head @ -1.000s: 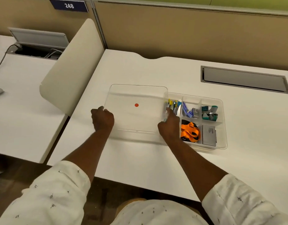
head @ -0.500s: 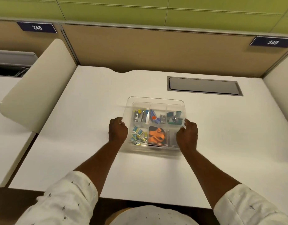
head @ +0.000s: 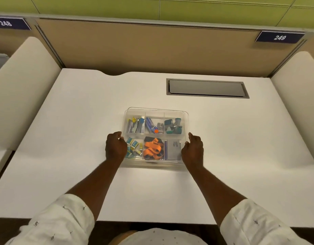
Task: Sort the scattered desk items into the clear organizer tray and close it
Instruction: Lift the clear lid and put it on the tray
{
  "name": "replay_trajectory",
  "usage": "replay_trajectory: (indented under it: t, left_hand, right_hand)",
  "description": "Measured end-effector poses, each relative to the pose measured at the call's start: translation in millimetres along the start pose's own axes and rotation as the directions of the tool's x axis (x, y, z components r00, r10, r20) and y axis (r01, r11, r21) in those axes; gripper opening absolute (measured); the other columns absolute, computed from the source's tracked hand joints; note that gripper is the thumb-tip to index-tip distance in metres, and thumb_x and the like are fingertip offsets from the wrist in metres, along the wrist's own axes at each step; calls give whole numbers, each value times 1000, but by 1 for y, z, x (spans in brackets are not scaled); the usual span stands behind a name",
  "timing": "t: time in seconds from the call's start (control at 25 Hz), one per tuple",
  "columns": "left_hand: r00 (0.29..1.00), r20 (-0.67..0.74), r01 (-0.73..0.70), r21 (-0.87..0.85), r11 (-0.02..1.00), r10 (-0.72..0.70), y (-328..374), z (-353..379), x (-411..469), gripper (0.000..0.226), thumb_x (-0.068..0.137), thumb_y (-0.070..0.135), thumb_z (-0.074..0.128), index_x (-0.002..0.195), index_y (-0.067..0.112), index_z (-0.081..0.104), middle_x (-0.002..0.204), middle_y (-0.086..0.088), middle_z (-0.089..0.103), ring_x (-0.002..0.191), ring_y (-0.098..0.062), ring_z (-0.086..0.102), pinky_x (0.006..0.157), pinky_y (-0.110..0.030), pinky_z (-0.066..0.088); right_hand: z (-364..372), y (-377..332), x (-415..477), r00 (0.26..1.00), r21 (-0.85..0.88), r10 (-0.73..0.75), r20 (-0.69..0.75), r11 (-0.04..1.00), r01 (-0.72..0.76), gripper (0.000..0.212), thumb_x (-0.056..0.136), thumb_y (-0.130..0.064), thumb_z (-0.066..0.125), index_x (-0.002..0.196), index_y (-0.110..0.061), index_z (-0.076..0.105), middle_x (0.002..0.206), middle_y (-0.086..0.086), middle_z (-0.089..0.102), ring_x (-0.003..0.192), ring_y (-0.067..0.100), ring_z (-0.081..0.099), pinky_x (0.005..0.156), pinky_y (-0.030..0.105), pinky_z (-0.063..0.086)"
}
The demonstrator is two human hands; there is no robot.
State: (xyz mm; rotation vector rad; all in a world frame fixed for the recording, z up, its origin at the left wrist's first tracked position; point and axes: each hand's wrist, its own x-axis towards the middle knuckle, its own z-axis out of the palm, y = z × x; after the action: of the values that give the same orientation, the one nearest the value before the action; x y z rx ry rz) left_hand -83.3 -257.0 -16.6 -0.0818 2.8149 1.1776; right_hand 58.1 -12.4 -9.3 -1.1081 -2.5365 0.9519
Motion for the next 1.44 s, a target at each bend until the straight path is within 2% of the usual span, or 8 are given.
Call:
replay_trajectory:
  t: [0.32, 0.6, 0.8, 0.92, 1.08, 1.24, 1.32, 1.44]
  left_hand:
    - [1000, 6, -15, 44, 999, 15, -6, 0, 0, 32, 99, 10, 49, 130, 4, 58, 126, -19, 60, 119, -35, 57, 99, -40, 46]
    - [997, 70, -18, 6, 1000, 17, -10, -4, 5, 34, 99, 10, 50, 132, 7, 56, 129, -16, 59, 121, -32, 57, 98, -40, 50]
    - [995, 50, -82, 0, 997, 82, -15, -4, -1, 35, 99, 11, 51, 133, 6, 56, 124, -15, 61, 117, -30, 58, 92, -28, 44]
    - [994, 60, -96, 21, 995, 95, -20, -2, -2, 36, 99, 11, 50, 135, 8, 53, 124, -13, 60, 117, -31, 59, 92, -32, 48]
    - [983, 159, -110, 79, 991, 97, -28, 0, -1, 44, 100, 16, 49, 143, 16, 42, 130, -8, 56, 121, -27, 57, 95, -42, 53]
    - [977, 156, -161, 113, 980, 142, -30, -2, 1, 55, 99, 20, 50, 150, 16, 31, 148, -10, 44, 135, -29, 43, 109, -47, 43]
    - [977, 143, -172, 82, 982, 159, -23, -3, 8, 63, 98, 27, 53, 153, 15, 25, 157, -9, 33, 144, -28, 32, 116, -47, 33]
    - [957, 175, -261, 167, 951, 232, -4, 0, 34, 69, 99, 43, 47, 155, 15, 19, 163, -6, 19, 150, -24, 19, 120, -45, 24]
  right_hand:
    - [0, -5, 5, 999, -41, -35, 29, 998, 36, 43, 96, -7, 53, 140, -8, 50, 131, 14, 56, 121, 33, 51, 102, 45, 44]
    - [-3, -15, 8, 999, -78, 4, 50, 997, 0, 50, 91, -7, 59, 140, -7, 49, 131, 16, 55, 120, 35, 51, 101, 47, 47]
    - [-3, -18, 2, 999, -79, 19, 37, 997, -16, 49, 89, -9, 64, 136, -8, 52, 128, 16, 57, 118, 35, 54, 99, 48, 50]
    - [0, -17, 2, 999, -102, 11, 36, 995, -7, 49, 86, -11, 67, 133, -9, 54, 125, 15, 59, 114, 35, 57, 95, 49, 52]
    - [3, -12, 4, 998, -206, -31, 56, 978, 42, 48, 85, -12, 67, 131, -9, 54, 124, 15, 59, 112, 35, 57, 92, 48, 51]
    - [5, -8, 3, 998, -212, -69, -2, 975, 67, 44, 93, -19, 59, 134, -7, 49, 134, 15, 54, 118, 35, 53, 96, 48, 46]
    - [9, -6, 3, 997, -185, -77, -24, 980, 71, 52, 96, -32, 54, 141, -9, 41, 142, 13, 50, 127, 33, 48, 102, 48, 42]
    - [20, -4, -1, 987, -196, -154, 39, 968, 159, 63, 98, -45, 46, 150, -11, 32, 156, 12, 36, 142, 30, 35, 115, 48, 32]
